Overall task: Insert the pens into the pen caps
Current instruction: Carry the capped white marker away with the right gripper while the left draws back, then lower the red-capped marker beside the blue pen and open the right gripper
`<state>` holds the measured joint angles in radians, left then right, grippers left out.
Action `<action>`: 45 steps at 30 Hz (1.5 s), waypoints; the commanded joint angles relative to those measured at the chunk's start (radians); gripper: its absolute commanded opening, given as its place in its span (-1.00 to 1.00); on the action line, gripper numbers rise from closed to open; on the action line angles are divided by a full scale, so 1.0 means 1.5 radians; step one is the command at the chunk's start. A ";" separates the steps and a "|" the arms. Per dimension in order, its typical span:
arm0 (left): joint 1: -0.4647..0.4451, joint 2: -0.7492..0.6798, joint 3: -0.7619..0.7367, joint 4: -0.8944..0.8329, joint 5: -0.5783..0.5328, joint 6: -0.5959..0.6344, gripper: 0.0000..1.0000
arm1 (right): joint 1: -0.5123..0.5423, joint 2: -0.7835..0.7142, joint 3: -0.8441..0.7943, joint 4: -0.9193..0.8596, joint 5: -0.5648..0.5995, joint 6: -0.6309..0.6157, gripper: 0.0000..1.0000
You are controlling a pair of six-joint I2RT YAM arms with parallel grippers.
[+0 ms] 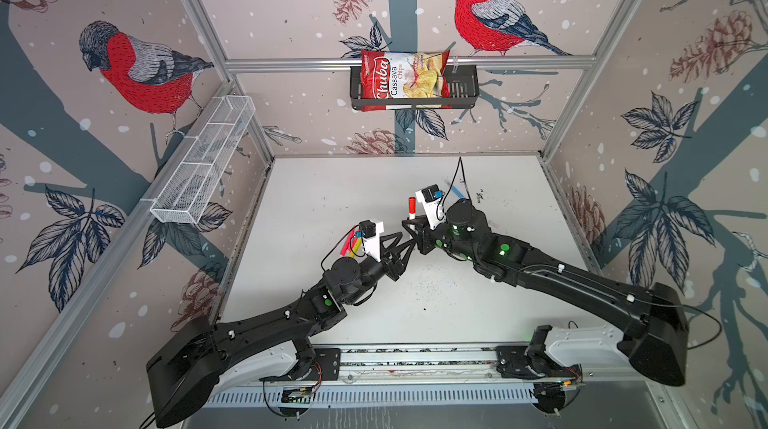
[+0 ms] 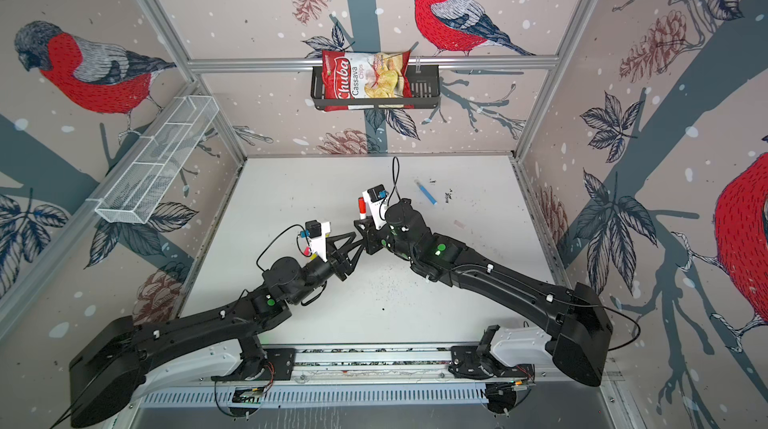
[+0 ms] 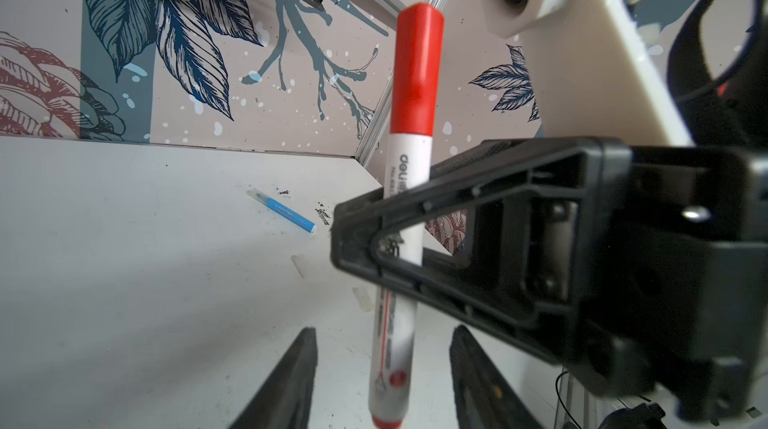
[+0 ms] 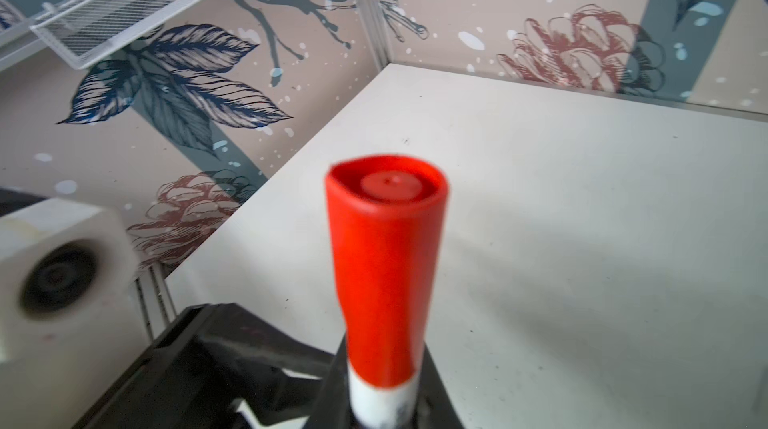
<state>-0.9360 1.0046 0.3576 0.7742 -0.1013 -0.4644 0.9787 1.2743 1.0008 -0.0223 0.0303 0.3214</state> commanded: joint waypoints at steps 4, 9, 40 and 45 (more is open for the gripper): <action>0.000 -0.054 -0.019 -0.095 -0.043 -0.004 0.08 | -0.053 -0.002 0.010 -0.046 0.031 -0.001 -0.96; 0.000 -0.124 -0.047 -0.187 -0.098 -0.028 0.12 | -0.132 0.033 0.020 -0.098 0.025 -0.009 -0.95; 0.141 -0.185 -0.043 -0.447 -0.090 -0.163 0.29 | -0.301 0.615 0.517 -0.443 0.321 -0.131 -0.81; 0.152 -0.192 -0.044 -0.450 -0.082 -0.161 0.28 | -0.313 0.661 0.551 -0.455 0.334 -0.147 -0.81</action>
<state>-0.7136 0.7227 0.2855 0.1078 -0.2367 -0.7059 0.5156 2.2429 1.8072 -0.6697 0.4789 0.1291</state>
